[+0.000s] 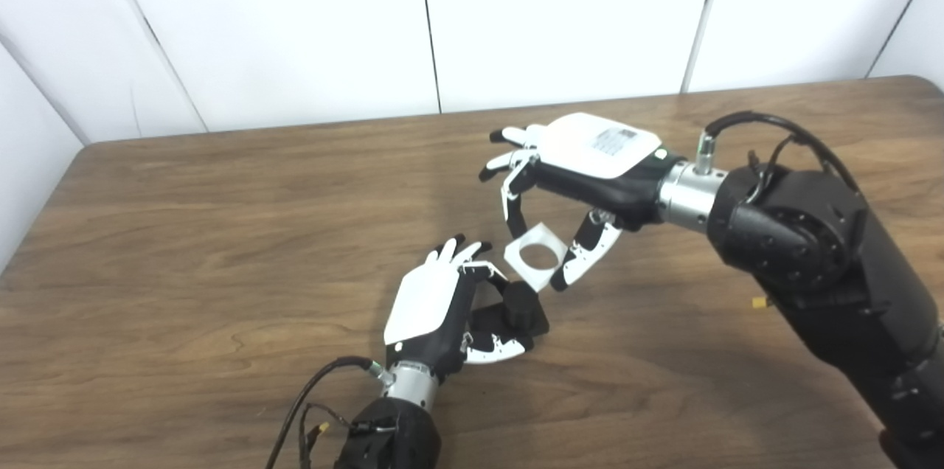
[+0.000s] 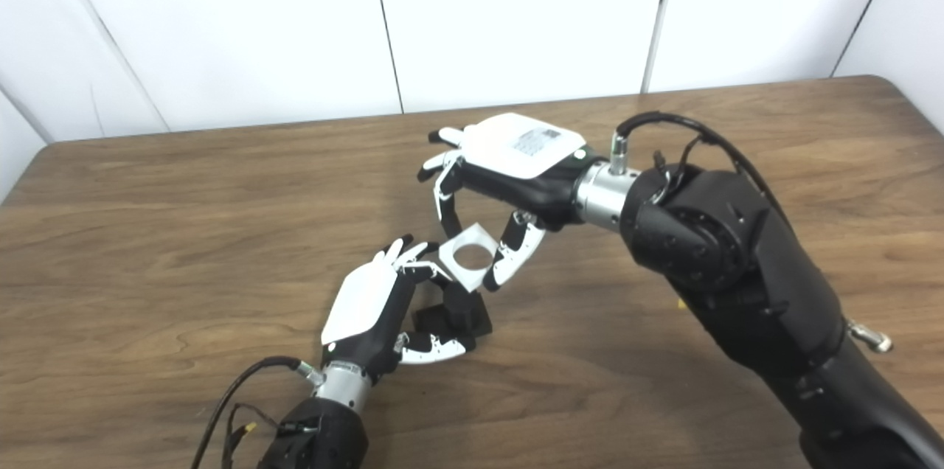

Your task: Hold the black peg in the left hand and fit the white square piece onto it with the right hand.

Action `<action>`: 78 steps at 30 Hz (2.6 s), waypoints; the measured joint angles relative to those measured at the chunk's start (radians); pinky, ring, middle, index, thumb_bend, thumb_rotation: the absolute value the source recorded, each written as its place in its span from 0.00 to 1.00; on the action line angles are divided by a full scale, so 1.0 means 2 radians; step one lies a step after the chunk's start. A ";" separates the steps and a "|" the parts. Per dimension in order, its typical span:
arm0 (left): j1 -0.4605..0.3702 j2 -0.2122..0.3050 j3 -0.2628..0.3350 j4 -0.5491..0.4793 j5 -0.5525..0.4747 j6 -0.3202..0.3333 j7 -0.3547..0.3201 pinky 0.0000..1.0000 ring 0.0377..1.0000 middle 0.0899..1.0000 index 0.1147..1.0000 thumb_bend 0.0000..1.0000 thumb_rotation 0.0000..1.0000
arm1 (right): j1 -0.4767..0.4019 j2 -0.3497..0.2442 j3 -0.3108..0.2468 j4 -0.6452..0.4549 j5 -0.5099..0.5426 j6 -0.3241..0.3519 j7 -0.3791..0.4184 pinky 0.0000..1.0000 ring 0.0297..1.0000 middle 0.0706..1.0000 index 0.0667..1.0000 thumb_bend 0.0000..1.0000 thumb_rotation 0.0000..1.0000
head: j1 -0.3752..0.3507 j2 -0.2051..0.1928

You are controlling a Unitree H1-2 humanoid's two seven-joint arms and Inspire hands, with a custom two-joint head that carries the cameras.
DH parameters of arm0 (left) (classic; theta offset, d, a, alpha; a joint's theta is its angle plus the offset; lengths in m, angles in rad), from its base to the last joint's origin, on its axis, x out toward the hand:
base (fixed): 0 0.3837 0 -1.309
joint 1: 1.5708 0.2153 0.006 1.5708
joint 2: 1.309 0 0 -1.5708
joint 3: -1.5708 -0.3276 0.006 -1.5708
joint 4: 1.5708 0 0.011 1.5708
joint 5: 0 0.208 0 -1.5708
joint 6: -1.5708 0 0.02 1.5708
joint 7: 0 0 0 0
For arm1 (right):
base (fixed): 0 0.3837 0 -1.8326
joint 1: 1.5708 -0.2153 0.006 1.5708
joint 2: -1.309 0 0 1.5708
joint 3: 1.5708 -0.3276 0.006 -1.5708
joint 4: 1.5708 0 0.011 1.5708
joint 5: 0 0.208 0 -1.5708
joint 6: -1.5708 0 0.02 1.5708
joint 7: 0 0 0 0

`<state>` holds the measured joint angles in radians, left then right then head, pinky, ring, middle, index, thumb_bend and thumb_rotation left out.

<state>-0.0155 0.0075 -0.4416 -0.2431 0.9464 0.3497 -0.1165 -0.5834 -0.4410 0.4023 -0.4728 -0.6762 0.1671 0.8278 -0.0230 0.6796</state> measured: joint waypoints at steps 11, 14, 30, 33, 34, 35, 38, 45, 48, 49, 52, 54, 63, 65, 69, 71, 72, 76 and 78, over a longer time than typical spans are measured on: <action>0.000 0.000 0.000 0.000 0.000 0.001 -0.001 1.00 1.00 0.91 0.43 0.52 0.07 | 0.006 0.026 0.010 0.017 -0.019 -0.013 -0.006 1.00 1.00 0.88 0.45 0.53 0.14 | -0.001 0.002; 0.000 0.000 0.000 0.000 0.000 0.001 -0.001 1.00 1.00 0.91 0.42 0.52 0.07 | 0.009 0.029 0.013 0.018 -0.026 -0.013 -0.006 1.00 1.00 0.87 0.45 0.53 0.14 | -0.001 0.002; 0.000 0.001 0.000 -0.001 0.000 0.000 0.000 1.00 1.00 0.90 0.42 0.52 0.07 | 0.023 0.035 0.016 0.032 -0.040 -0.019 -0.006 0.97 1.00 0.87 0.45 0.53 0.14 | -0.004 0.003; 0.000 0.001 0.000 -0.001 0.001 0.000 0.000 1.00 1.00 0.90 0.42 0.52 0.07 | 0.026 0.035 0.017 0.032 -0.041 -0.026 -0.006 0.97 1.00 0.87 0.45 0.53 0.14 | -0.004 0.002; 0.000 0.001 0.000 -0.001 0.001 0.000 0.000 1.00 1.00 0.90 0.42 0.52 0.07 | 0.028 0.035 0.017 0.033 -0.041 -0.027 -0.006 0.97 1.00 0.87 0.45 0.53 0.14 | -0.004 0.003; 0.000 0.001 0.000 -0.001 0.001 0.000 0.000 1.00 1.00 0.90 0.42 0.52 0.07 | 0.029 0.034 0.017 0.033 -0.041 -0.028 -0.006 0.97 1.00 0.87 0.45 0.53 0.14 | -0.004 0.002; 0.000 0.001 0.000 -0.001 0.000 -0.001 0.000 1.00 1.00 0.90 0.42 0.52 0.07 | 0.032 0.034 0.017 0.035 -0.043 -0.032 -0.006 0.97 1.00 0.87 0.45 0.53 0.14 | -0.004 0.002; 0.000 0.001 0.000 -0.001 0.000 -0.002 0.000 1.00 1.00 0.90 0.42 0.52 0.07 | 0.037 0.033 0.017 0.047 -0.048 -0.033 -0.006 0.98 1.00 0.87 0.45 0.53 0.14 | -0.004 0.003; 0.000 0.001 0.000 -0.001 0.000 -0.003 0.000 1.00 1.00 0.90 0.42 0.52 0.07 | 0.039 0.034 0.016 0.047 -0.049 -0.033 -0.006 0.99 1.00 0.88 0.45 0.53 0.14 | -0.005 0.002; 0.000 0.001 0.000 -0.001 0.000 -0.003 0.000 1.00 1.00 0.90 0.42 0.52 0.07 | 0.039 0.034 0.016 0.048 -0.049 -0.033 -0.006 0.99 1.00 0.88 0.45 0.53 0.14 | -0.005 0.002; 0.000 0.001 0.000 -0.001 0.001 -0.003 0.000 1.00 1.00 0.90 0.42 0.52 0.07 | 0.041 0.034 0.017 0.050 -0.049 -0.033 -0.007 0.99 1.00 0.88 0.45 0.53 0.14 | -0.004 0.002; -0.001 0.001 -0.001 -0.001 0.001 -0.004 0.000 1.00 1.00 0.90 0.42 0.52 0.07 | 0.042 0.034 0.017 0.050 -0.049 -0.033 -0.008 0.99 1.00 0.88 0.45 0.53 0.14 | -0.004 0.002; -0.001 0.000 -0.001 0.000 0.001 -0.004 0.000 1.00 1.00 0.90 0.42 0.52 0.07 | 0.046 0.035 0.018 0.060 -0.050 -0.036 -0.017 0.98 1.00 0.88 0.45 0.53 0.14 | -0.006 0.000; -0.001 0.000 -0.001 0.000 0.001 -0.004 0.000 1.00 1.00 0.90 0.42 0.52 0.07 | 0.048 0.035 0.018 0.061 -0.050 -0.037 -0.020 0.98 1.00 0.88 0.45 0.53 0.14 | -0.005 -0.001; -0.001 0.000 -0.001 0.000 0.001 -0.004 0.000 1.00 1.00 0.90 0.43 0.52 0.07 | 0.048 0.035 0.018 0.061 -0.050 -0.036 -0.020 0.99 1.00 0.89 0.45 0.53 0.14 | -0.004 -0.001; -0.002 0.000 -0.001 0.000 0.002 -0.004 -0.001 1.00 1.00 0.90 0.43 0.52 0.07 | 0.048 0.035 0.018 0.061 -0.050 -0.036 -0.020 0.99 1.00 0.89 0.52 0.71 0.17 | -0.005 0.001; -0.002 0.000 -0.001 0.000 0.002 -0.004 -0.001 1.00 1.00 0.90 0.43 0.52 0.07 | 0.048 0.035 0.018 0.061 -0.050 -0.035 -0.020 0.99 1.00 0.89 0.57 0.84 0.21 | -0.005 0.001; -0.002 0.000 -0.001 0.000 0.002 -0.004 -0.001 1.00 1.00 0.90 0.43 0.52 0.07 | 0.048 0.034 0.018 0.061 -0.051 -0.033 -0.015 1.00 1.00 0.90 0.62 0.94 0.26 | -0.005 0.002; -0.002 0.001 -0.001 0.000 0.003 -0.004 -0.001 1.00 1.00 0.90 0.43 0.52 0.07 | 0.048 0.034 0.018 0.061 -0.051 -0.032 -0.009 0.99 1.00 0.90 0.63 0.96 0.29 | -0.004 0.002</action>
<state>-0.0188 0.0092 -0.4430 -0.2424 0.9514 0.3419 -0.1188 -0.4881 -0.3732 0.4387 -0.3517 -0.7784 0.1028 0.8090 -0.0307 0.6841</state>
